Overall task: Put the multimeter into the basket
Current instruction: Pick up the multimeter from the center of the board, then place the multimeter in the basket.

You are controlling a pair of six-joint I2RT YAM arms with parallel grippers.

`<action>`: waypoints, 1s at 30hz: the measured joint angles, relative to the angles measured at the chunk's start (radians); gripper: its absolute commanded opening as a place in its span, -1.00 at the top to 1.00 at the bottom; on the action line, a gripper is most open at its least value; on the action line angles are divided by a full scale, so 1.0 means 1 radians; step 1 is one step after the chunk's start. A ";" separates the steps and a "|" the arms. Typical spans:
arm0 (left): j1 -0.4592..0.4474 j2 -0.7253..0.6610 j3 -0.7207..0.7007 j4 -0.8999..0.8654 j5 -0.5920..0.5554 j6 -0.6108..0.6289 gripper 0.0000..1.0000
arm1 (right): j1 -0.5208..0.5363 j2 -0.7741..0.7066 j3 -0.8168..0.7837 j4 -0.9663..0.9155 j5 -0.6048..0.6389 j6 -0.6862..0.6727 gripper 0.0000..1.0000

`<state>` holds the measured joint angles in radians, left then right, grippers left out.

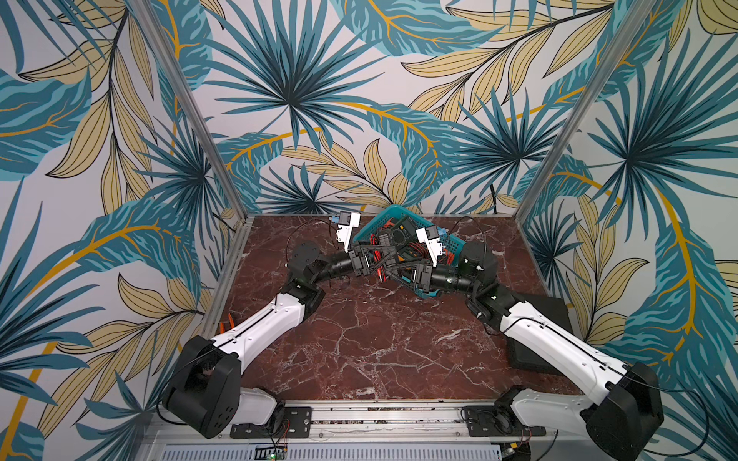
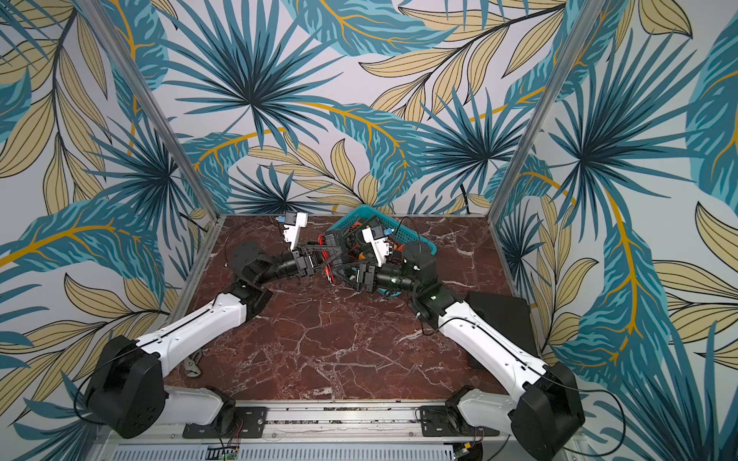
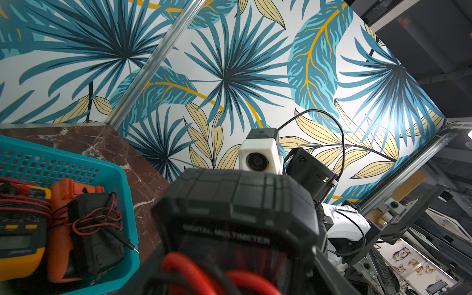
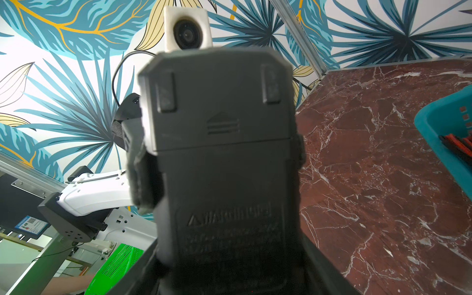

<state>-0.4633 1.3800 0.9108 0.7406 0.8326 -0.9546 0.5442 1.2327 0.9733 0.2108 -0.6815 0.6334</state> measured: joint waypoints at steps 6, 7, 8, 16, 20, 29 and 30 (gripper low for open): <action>-0.009 -0.004 0.122 -0.362 -0.141 0.205 0.23 | 0.002 -0.009 0.092 -0.238 0.123 -0.086 -0.99; -0.013 -0.003 0.167 -0.462 -0.194 0.256 0.23 | 0.002 -0.024 0.100 -0.296 0.164 -0.106 -0.99; -0.013 -0.003 0.207 -0.543 -0.239 0.298 0.23 | 0.003 -0.038 0.103 -0.340 0.193 -0.118 -0.99; -0.043 0.165 0.600 -1.003 -0.570 0.555 0.24 | 0.005 -0.148 0.159 -0.750 0.684 -0.146 -0.99; -0.083 0.353 0.804 -1.167 -0.679 0.621 0.24 | 0.005 -0.144 0.194 -0.901 0.917 -0.111 -0.99; -0.116 0.675 1.098 -1.399 -0.835 0.705 0.25 | 0.005 -0.144 0.212 -1.022 1.145 -0.080 -0.99; -0.119 0.697 1.127 -1.417 -0.841 0.713 0.25 | 0.005 -0.144 0.212 -1.025 1.153 -0.080 -0.99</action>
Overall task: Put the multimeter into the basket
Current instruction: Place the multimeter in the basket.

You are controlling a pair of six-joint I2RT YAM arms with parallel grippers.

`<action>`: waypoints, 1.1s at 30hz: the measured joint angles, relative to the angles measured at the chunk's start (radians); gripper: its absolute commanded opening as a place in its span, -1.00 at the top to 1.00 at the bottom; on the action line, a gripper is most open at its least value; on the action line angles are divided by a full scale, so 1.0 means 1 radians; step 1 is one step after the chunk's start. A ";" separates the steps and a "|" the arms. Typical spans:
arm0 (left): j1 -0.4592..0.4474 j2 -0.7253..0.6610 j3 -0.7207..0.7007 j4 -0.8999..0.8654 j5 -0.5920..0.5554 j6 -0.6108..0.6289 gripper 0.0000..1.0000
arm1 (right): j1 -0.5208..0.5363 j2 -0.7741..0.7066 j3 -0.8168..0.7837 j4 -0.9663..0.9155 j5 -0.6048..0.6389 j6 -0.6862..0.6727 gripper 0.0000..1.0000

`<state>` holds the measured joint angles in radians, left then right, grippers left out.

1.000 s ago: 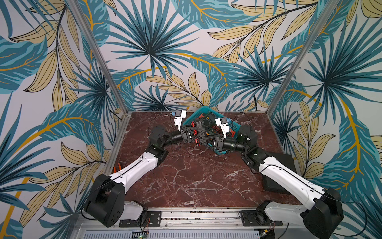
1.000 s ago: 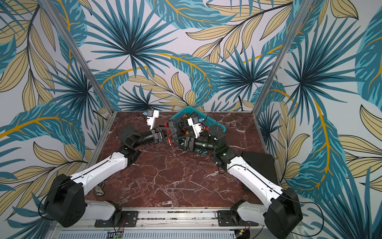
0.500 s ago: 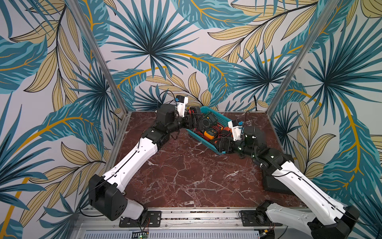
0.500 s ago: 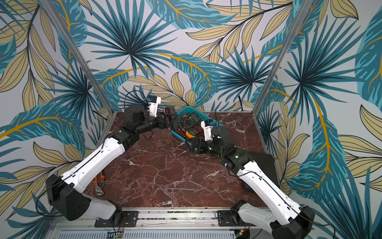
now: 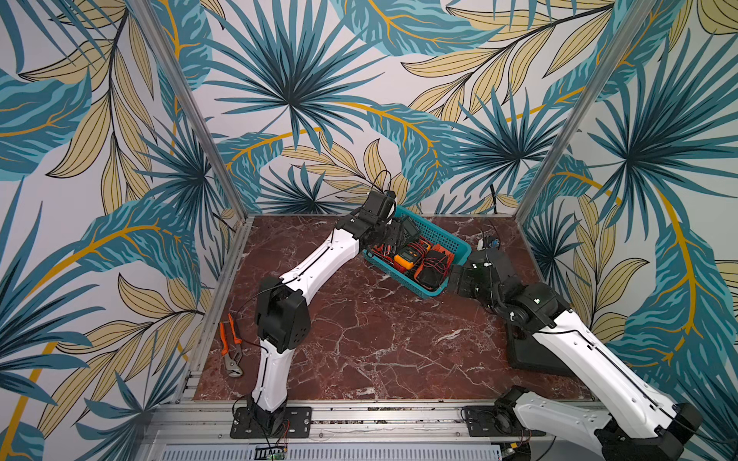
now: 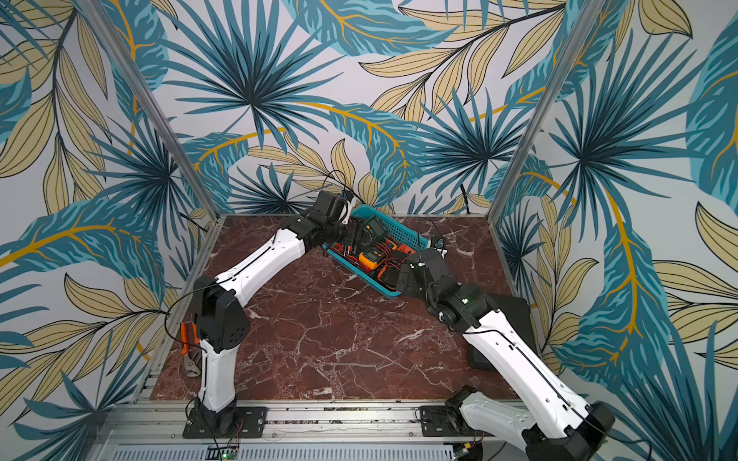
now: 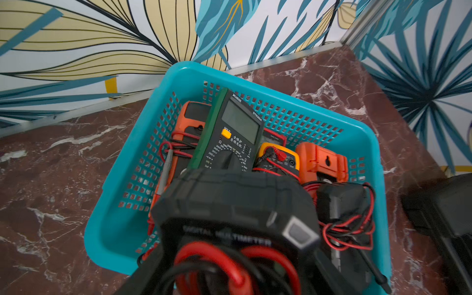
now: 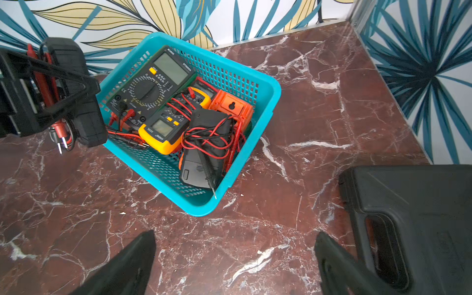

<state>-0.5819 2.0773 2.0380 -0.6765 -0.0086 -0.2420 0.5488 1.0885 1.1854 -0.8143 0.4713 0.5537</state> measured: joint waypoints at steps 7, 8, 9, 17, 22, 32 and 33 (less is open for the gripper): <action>-0.019 0.107 0.179 -0.062 -0.010 0.035 0.23 | 0.000 0.000 0.000 -0.007 0.032 0.000 -0.99; -0.026 0.121 0.198 -0.064 -0.009 0.037 0.23 | 0.000 0.001 0.000 -0.007 0.035 0.000 -0.99; -0.033 0.135 0.214 -0.068 -0.006 0.039 0.22 | 0.000 0.004 0.000 -0.007 0.038 0.000 -0.99; -0.065 0.260 0.333 -0.126 0.027 0.052 0.17 | 0.000 0.034 0.000 -0.007 0.046 0.001 -0.99; -0.065 0.290 0.356 -0.159 0.026 0.058 -0.07 | 0.000 0.034 0.000 -0.007 0.057 0.008 -0.99; -0.071 0.331 0.402 -0.180 0.021 0.084 -0.71 | 0.000 0.030 0.000 -0.007 0.077 0.012 -0.99; -0.072 0.337 0.402 -0.180 0.021 0.084 -0.73 | 0.000 0.028 0.000 -0.007 0.079 0.012 -0.99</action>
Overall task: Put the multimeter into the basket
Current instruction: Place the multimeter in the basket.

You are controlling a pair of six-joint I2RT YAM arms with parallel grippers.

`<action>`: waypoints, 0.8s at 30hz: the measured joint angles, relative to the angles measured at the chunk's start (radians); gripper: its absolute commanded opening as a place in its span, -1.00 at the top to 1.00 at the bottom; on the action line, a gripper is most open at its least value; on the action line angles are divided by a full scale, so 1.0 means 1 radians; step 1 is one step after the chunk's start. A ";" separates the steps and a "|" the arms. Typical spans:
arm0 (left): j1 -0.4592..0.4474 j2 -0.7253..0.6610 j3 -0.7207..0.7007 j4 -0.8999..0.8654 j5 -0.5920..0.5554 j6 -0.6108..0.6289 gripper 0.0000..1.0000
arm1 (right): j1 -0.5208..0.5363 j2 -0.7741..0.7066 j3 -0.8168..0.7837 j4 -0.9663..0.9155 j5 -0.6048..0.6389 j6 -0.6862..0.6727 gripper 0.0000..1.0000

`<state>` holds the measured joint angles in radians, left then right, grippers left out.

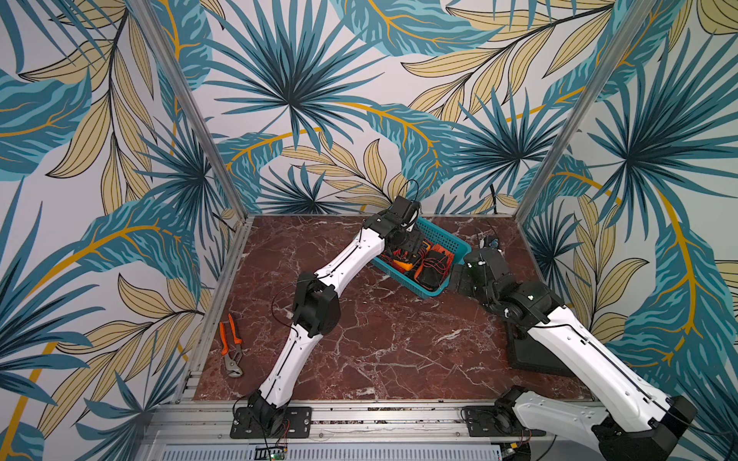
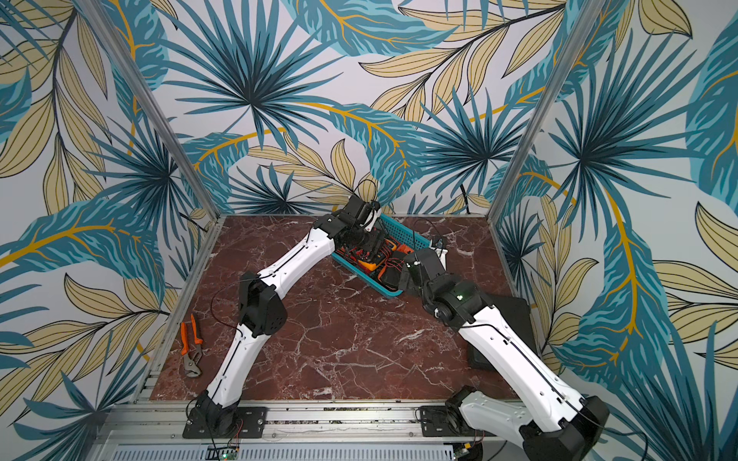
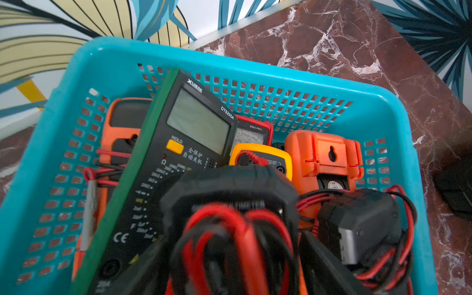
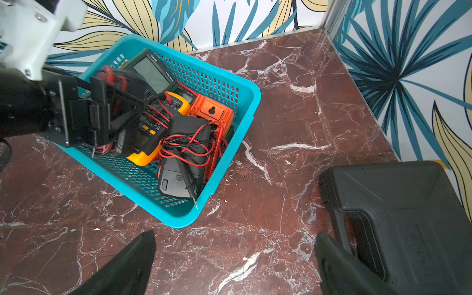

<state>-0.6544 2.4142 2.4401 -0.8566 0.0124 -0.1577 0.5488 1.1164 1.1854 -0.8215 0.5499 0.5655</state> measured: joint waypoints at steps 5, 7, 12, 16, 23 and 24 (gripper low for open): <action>-0.011 0.017 0.000 0.000 0.011 0.005 -0.81 | 0.000 -0.010 0.000 0.000 0.006 0.000 -0.99; -0.013 0.017 0.000 0.001 0.016 0.005 -0.87 | 0.000 -0.010 0.000 0.000 0.008 0.002 -0.99; -0.014 0.017 0.001 0.002 0.029 0.003 -1.00 | 0.000 -0.010 0.000 0.000 0.008 0.003 -0.99; -0.016 0.010 0.001 0.004 0.033 0.001 -1.00 | 0.000 -0.008 0.000 0.000 0.023 0.003 -0.99; -0.016 -0.181 -0.174 0.068 -0.004 -0.003 -1.00 | -0.001 0.007 0.005 0.000 0.110 0.003 -0.99; -0.016 -0.236 -0.227 0.087 -0.016 -0.004 -1.00 | -0.002 0.010 0.006 0.000 0.130 0.002 -0.99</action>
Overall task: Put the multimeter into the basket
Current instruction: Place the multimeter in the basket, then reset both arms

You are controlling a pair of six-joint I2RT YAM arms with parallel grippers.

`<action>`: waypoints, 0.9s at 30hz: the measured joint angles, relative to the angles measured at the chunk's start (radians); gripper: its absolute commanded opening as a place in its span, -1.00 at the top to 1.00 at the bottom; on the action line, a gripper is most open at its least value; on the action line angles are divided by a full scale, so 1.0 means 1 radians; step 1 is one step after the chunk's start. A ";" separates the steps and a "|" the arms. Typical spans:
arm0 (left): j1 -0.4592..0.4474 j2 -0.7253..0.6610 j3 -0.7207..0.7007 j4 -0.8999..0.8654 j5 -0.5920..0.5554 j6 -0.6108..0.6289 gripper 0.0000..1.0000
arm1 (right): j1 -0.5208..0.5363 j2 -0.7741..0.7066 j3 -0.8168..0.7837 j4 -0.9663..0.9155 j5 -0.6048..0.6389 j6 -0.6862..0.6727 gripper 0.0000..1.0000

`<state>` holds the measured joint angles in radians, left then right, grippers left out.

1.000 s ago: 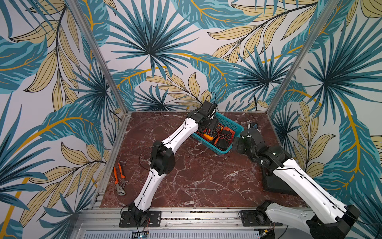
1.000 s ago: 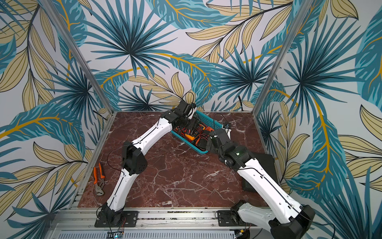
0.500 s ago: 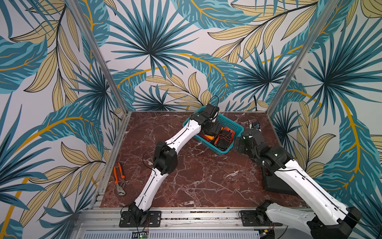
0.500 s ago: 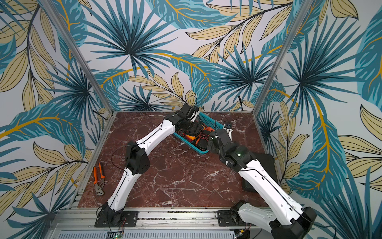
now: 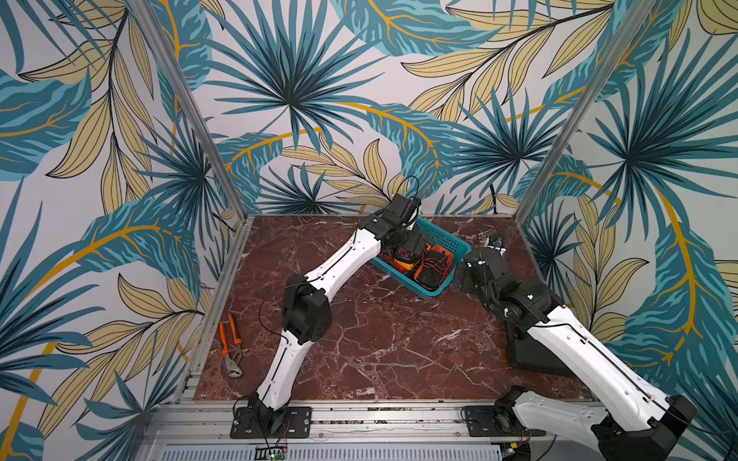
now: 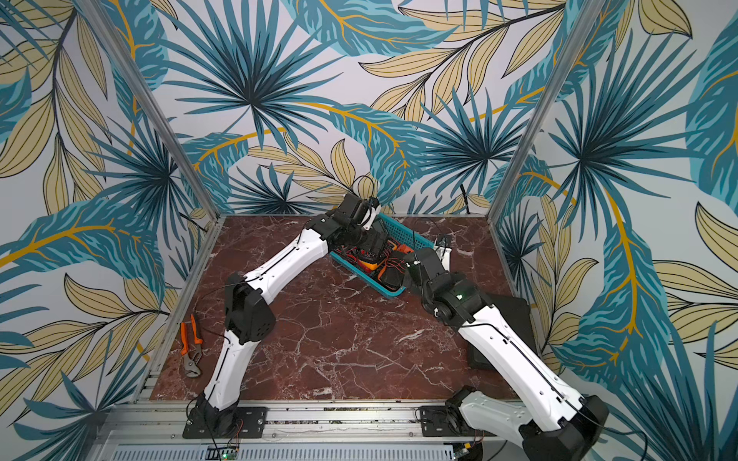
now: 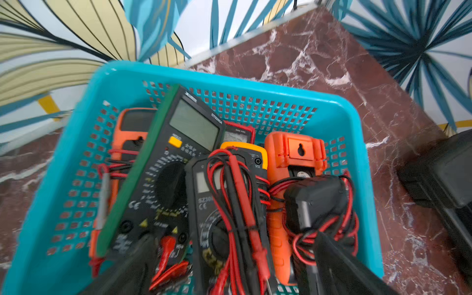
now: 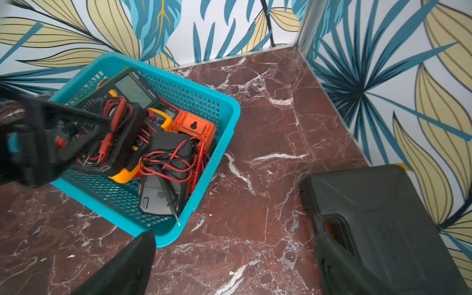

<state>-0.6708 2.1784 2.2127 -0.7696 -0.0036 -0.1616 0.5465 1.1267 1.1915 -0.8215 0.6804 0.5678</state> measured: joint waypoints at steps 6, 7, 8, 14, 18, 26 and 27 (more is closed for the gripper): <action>0.010 -0.340 -0.332 0.152 -0.131 -0.010 -1.00 | -0.020 0.006 -0.001 0.000 0.141 0.010 -0.99; 0.018 -0.398 -0.395 0.177 -0.151 -0.014 -1.00 | -0.029 0.005 -0.004 0.001 0.163 0.014 -0.99; 0.027 -0.444 -0.449 0.200 -0.166 -0.019 -1.00 | -0.038 0.003 -0.009 0.002 0.180 0.018 -0.99; 0.214 -0.790 -0.903 0.351 -0.254 -0.079 -1.00 | -0.135 -0.065 -0.116 0.027 0.249 0.041 -0.99; 0.331 -0.973 -1.144 0.401 -0.318 -0.102 -1.00 | -0.179 -0.148 -0.253 0.124 0.292 0.019 -0.99; 0.443 -1.120 -1.430 0.527 -0.422 -0.097 -1.00 | -0.237 -0.275 -0.603 0.574 0.288 -0.182 -0.99; 0.455 -1.122 -1.463 0.553 -0.428 -0.094 -1.00 | -0.243 -0.277 -0.647 0.650 0.281 -0.213 -0.99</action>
<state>-0.2153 1.0569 0.7494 -0.2169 -0.4313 -0.2558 0.3031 0.8494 0.5446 -0.1715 0.9615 0.3546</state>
